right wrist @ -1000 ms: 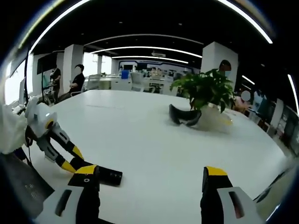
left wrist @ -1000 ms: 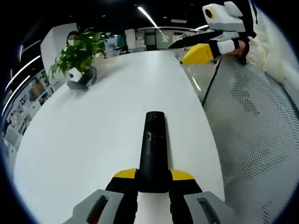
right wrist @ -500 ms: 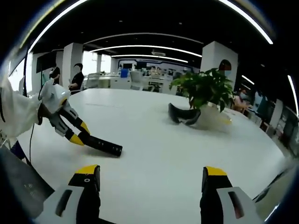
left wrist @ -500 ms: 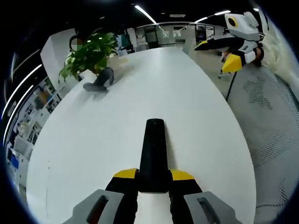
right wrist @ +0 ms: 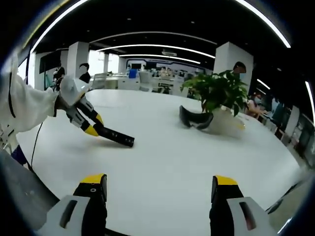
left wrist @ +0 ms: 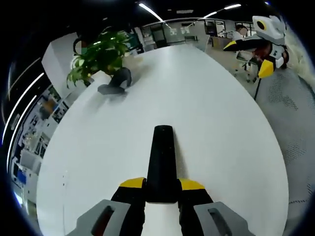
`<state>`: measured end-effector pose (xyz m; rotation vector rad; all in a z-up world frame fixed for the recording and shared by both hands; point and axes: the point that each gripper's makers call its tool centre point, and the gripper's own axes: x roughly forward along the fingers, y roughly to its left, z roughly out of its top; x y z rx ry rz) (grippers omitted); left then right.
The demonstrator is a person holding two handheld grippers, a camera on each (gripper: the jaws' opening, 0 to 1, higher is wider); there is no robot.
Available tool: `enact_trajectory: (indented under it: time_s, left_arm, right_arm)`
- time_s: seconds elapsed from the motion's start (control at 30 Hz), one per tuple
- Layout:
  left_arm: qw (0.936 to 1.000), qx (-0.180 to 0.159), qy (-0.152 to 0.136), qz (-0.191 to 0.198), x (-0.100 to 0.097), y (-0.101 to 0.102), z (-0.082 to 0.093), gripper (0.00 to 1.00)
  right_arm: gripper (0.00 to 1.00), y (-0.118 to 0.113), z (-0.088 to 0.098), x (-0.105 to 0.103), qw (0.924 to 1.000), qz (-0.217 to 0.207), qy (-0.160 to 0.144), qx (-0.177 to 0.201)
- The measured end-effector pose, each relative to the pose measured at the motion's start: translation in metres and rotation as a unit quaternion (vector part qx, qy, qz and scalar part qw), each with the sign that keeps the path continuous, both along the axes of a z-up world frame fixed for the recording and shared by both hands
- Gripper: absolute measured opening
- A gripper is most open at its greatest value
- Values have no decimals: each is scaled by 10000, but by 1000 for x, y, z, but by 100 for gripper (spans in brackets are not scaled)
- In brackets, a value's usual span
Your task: Press the specified remote control buttons in sequence, fully releasing each button before pressing the next.
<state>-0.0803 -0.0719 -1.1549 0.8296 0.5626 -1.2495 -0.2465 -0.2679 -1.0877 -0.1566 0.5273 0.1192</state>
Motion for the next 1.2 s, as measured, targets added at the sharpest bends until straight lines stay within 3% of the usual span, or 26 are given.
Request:
enact_trajectory:
  time_s: [0.33,0.97,1.2]
  left_arm:
    - [9995,233,-179,102,46,7,0,24]
    - [9974,720,-23,77,111,25,-21,24]
    - [9938,1103,26,-154,128,28,-27,24]
  right_arm:
    - [86,0,-3,-1,9999,8,85,-55]
    - [85,0,-11,-2,9995,25,294,-149]
    - [83,1,-12,-1,9992,50,353,-165]
